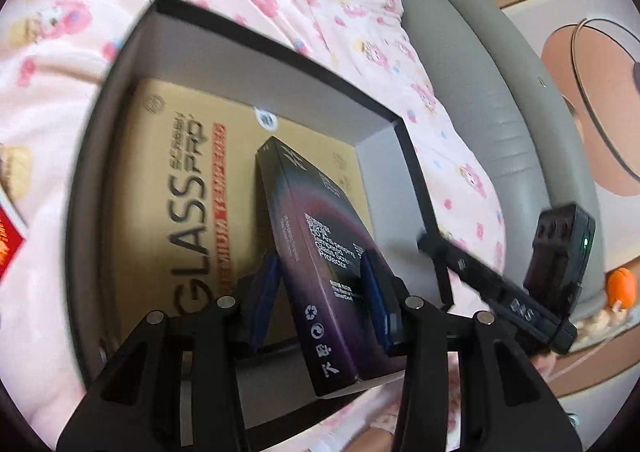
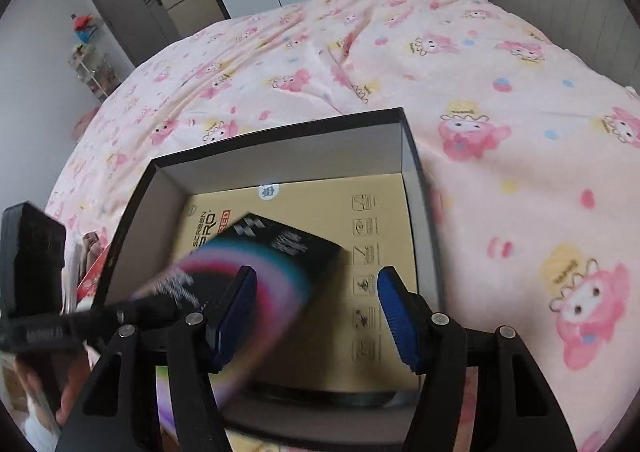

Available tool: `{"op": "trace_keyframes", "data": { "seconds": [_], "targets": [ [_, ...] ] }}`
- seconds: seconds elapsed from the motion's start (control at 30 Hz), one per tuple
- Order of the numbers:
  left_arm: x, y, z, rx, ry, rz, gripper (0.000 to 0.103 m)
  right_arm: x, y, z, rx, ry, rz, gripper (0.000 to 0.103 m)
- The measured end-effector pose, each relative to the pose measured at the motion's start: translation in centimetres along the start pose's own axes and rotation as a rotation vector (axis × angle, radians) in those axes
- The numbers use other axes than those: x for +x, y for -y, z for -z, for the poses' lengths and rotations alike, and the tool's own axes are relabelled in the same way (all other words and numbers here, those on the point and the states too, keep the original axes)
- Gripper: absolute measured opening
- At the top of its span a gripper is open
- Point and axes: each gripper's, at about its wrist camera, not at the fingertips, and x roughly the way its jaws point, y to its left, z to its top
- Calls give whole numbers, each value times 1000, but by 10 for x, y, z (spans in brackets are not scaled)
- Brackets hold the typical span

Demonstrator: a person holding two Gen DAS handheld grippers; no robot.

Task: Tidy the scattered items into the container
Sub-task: 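Lower the dark box into the black box and open the left gripper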

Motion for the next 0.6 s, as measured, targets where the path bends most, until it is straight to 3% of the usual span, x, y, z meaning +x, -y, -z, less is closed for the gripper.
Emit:
{"op": "trace_keyframes", "data": {
  "seconds": [0.07, 0.13, 0.27, 0.33, 0.47, 0.6],
  "targets": [
    [0, 7, 3, 30, 29, -88, 42, 3, 7, 5, 57, -43, -54, 59],
    [8, 10, 4, 42, 15, -104, 45, 10, 14, 12, 103, -101, -133, 62],
    [16, 18, 9, 69, -41, -28, 49, 9, 15, 11, 106, -107, -141, 62],
    [15, 20, 11, 91, -36, -48, 49, 7, 19, 8, 123, -96, -142, 62],
    [10, 10, 7, 54, 16, -82, 49, 3, 17, 9, 69, -58, -36, 62],
    [16, 9, 8, 53, -12, -115, 49, 1, 17, 10, 73, -47, -48, 62]
  ]
}}
